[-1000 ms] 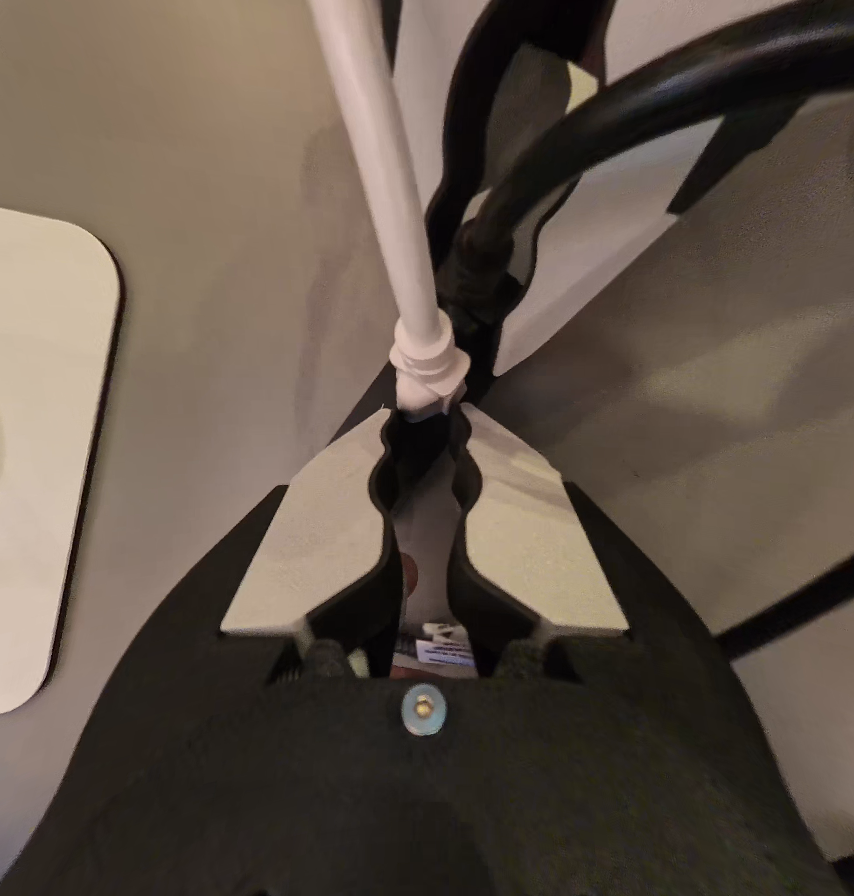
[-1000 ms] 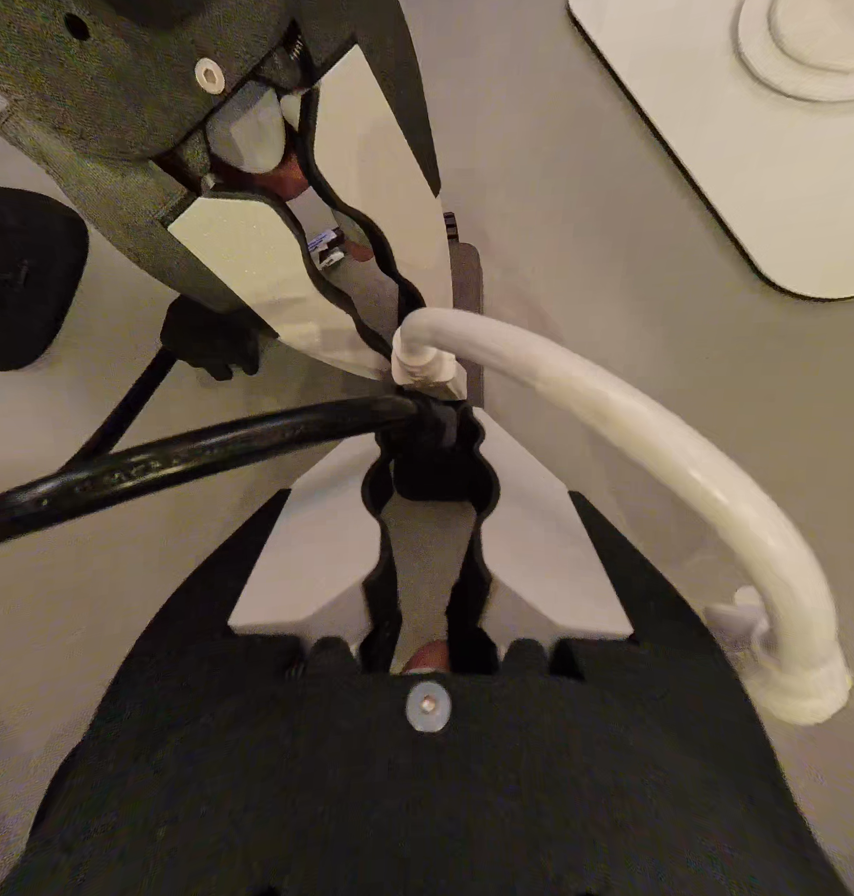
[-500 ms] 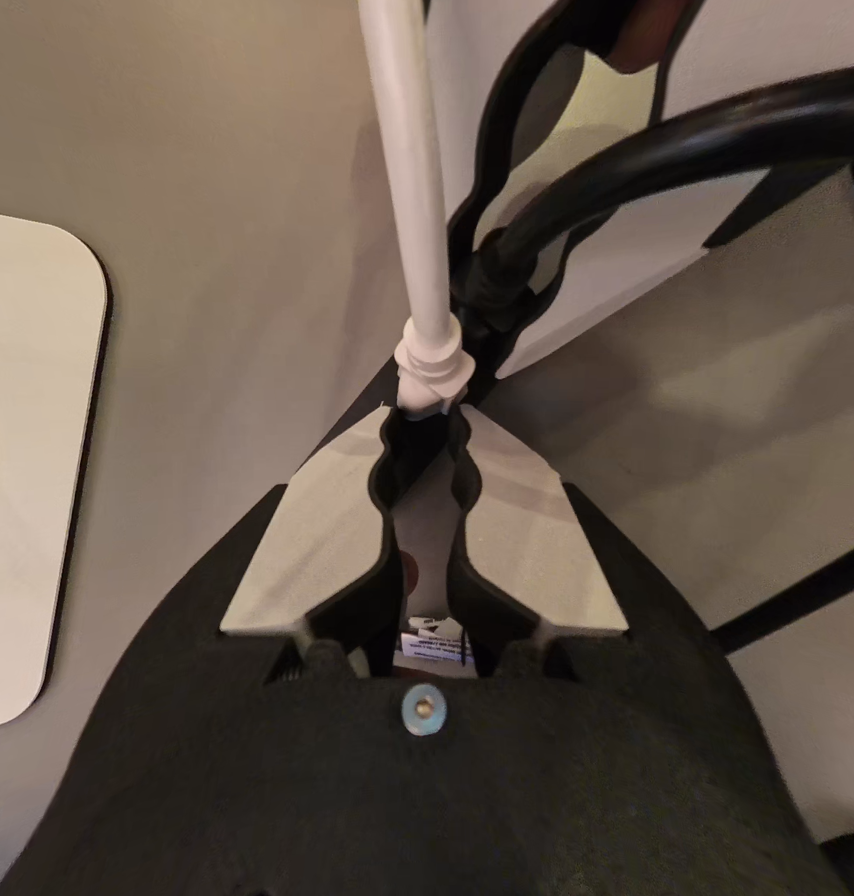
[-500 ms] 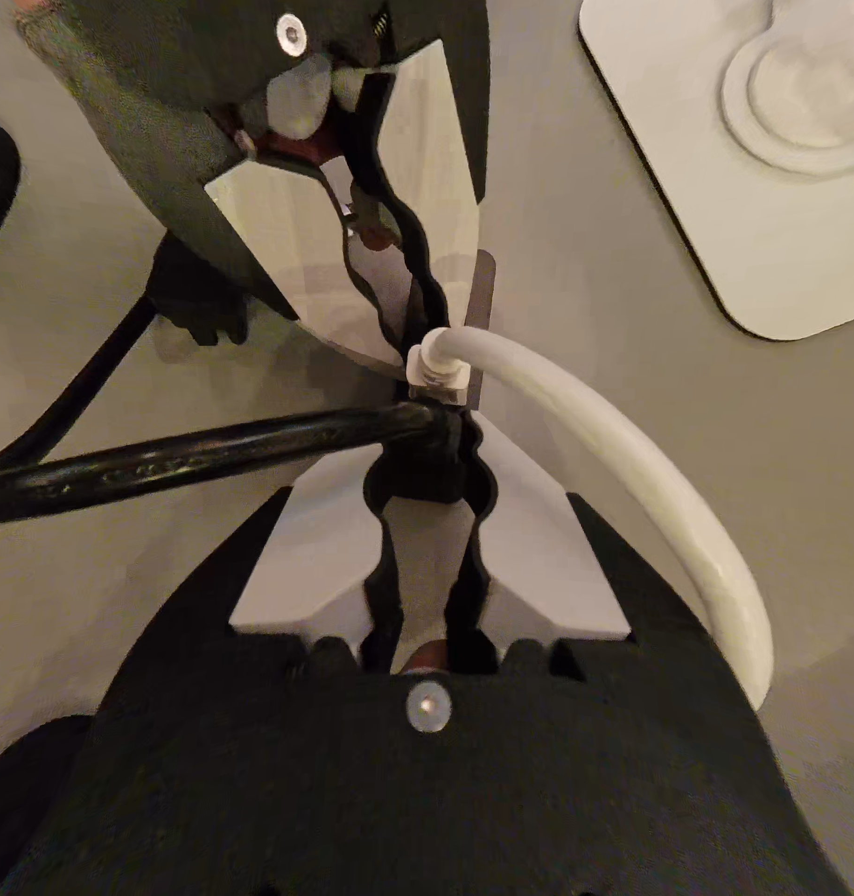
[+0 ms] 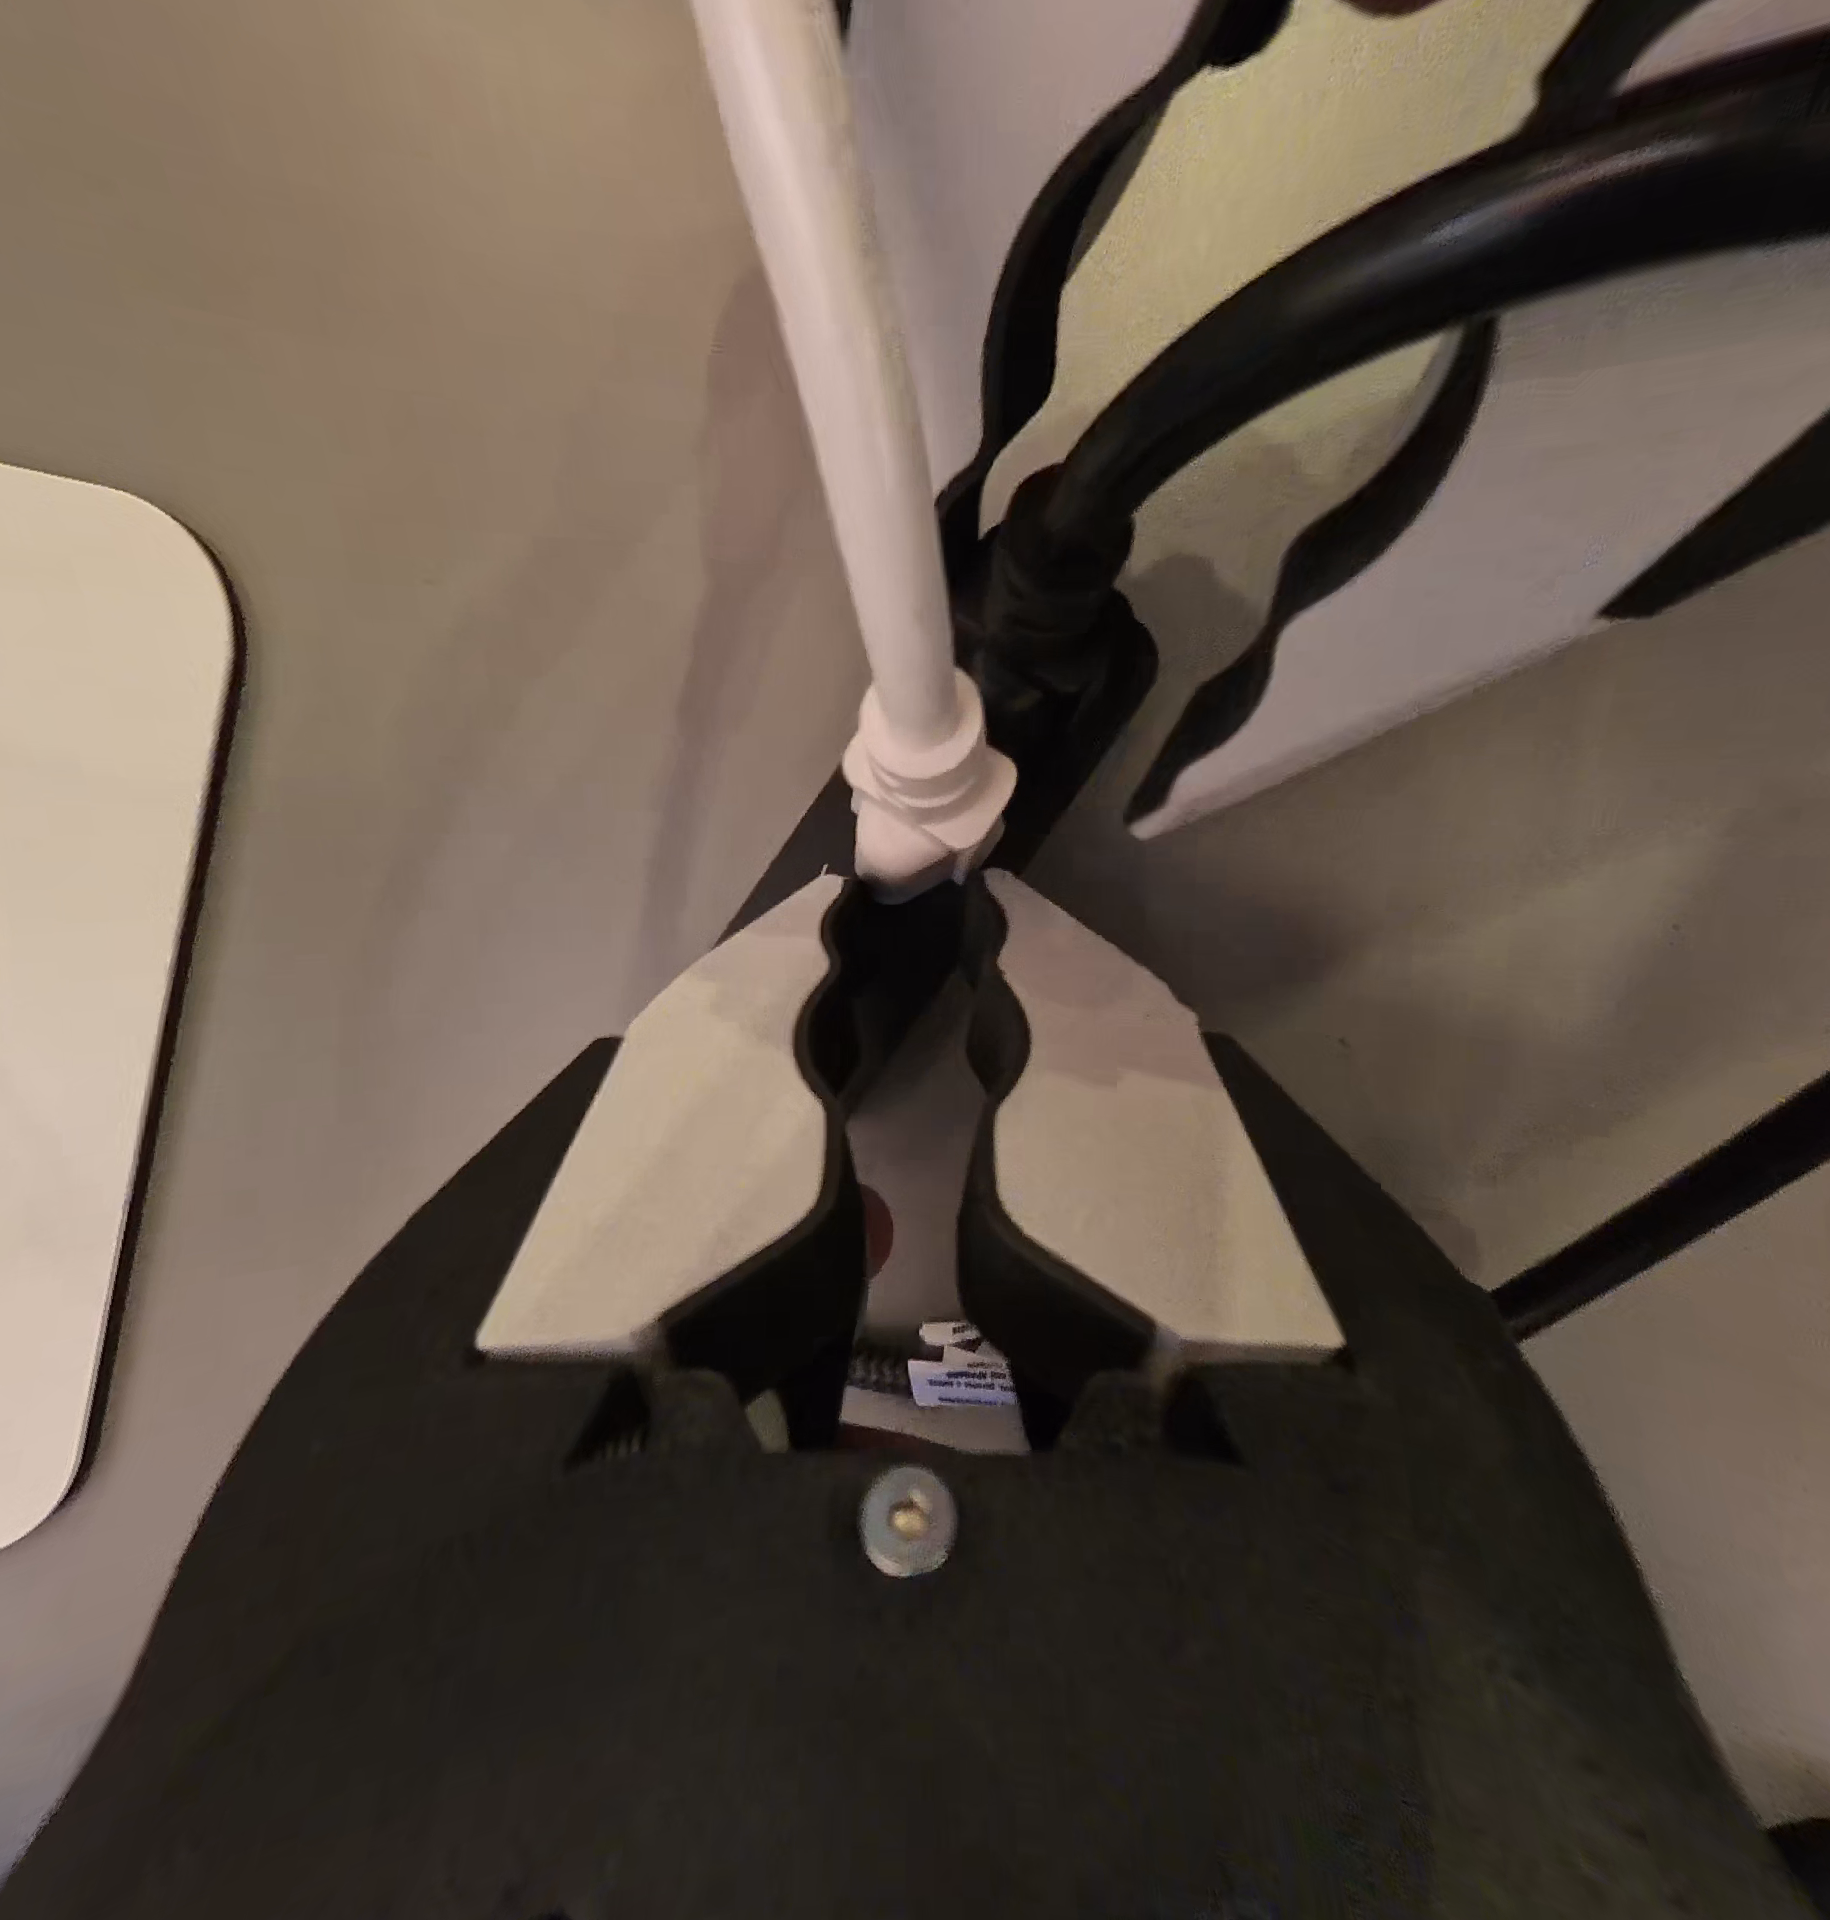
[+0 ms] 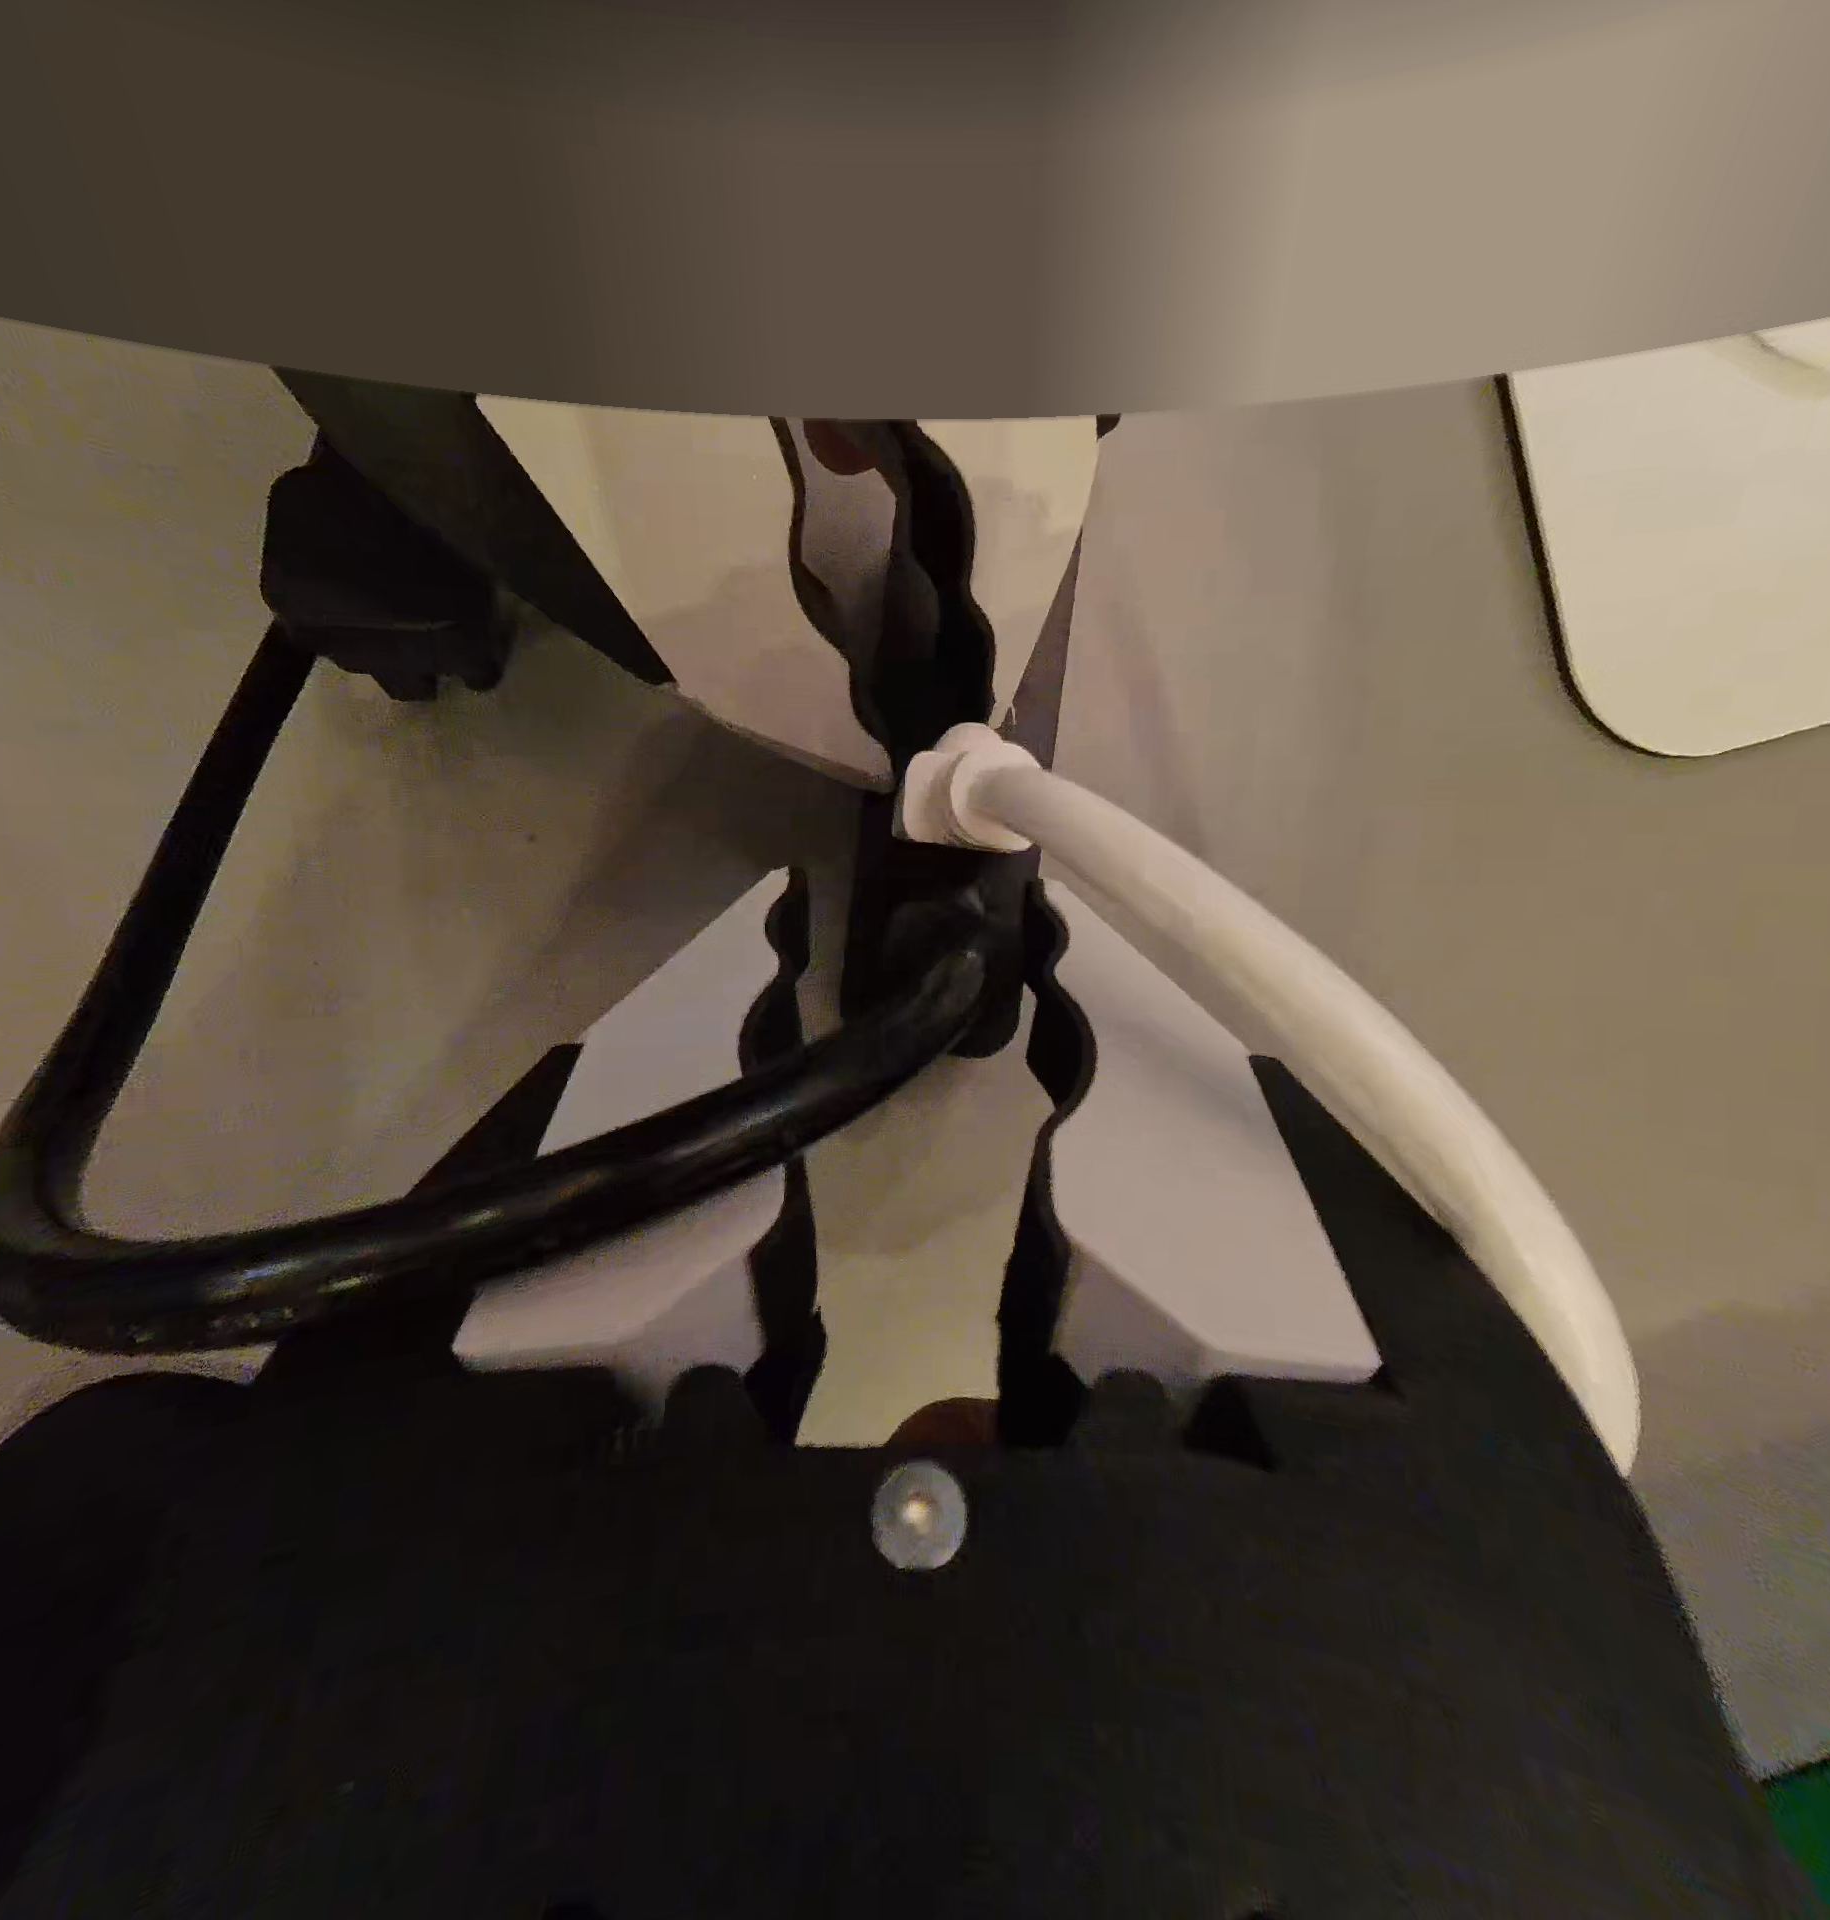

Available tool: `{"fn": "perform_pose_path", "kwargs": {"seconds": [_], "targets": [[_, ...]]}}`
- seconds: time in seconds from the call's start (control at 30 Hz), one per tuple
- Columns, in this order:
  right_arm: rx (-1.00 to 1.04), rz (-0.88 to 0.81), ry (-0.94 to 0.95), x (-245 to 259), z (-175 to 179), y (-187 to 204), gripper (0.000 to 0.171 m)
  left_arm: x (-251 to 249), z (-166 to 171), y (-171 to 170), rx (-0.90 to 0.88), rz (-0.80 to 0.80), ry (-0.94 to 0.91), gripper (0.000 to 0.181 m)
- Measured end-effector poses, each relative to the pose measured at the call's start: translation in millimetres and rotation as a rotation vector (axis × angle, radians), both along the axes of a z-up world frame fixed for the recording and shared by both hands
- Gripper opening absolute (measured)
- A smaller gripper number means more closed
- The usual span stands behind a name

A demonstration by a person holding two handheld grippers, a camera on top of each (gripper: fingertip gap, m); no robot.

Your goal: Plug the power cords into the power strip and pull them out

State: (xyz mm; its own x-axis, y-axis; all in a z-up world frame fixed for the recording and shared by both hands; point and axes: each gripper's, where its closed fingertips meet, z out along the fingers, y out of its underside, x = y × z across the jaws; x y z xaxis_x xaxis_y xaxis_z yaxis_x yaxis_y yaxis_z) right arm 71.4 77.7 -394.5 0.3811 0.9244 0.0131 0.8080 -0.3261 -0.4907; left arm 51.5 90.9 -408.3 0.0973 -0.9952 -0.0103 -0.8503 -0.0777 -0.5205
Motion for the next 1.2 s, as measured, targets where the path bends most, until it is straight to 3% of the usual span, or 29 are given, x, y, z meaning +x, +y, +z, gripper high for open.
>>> {"fn": "perform_pose_path", "kwargs": {"seconds": [0.1,0.23,0.33,0.6,0.7,0.9,0.93,1.07,1.2], "targets": [[-0.033,0.004,-0.029,1,1,3,0.027,0,0,1,-0.002,0.000,-0.030,0.018],[-0.127,0.040,-0.085,9,-9,-5,0.042,1,0,1,-0.002,-0.009,-0.090,0.017],[-0.122,0.050,-0.159,21,-4,-7,0.037,2,1,1,0.001,-0.010,-0.131,0.017],[-0.100,0.042,-0.341,51,90,-15,0.032,9,1,-2,-0.022,-0.030,-0.194,0.017],[-0.136,0.028,-0.188,8,116,-23,0.030,12,1,-3,-0.012,-0.046,-0.182,0.017],[-0.211,-0.022,-0.486,16,52,-25,0.043,15,1,-3,-0.028,-0.036,-0.219,0.017],[-0.217,-0.042,-0.508,19,46,-23,0.036,15,1,-3,-0.030,-0.036,-0.225,0.017],[-0.193,-0.089,-0.492,21,45,-12,0.017,16,1,-3,-0.039,-0.035,-0.236,0.016],[-0.157,-0.087,-0.554,30,44,-13,0.031,17,1,-1,-0.056,-0.026,-0.261,0.011]]}}
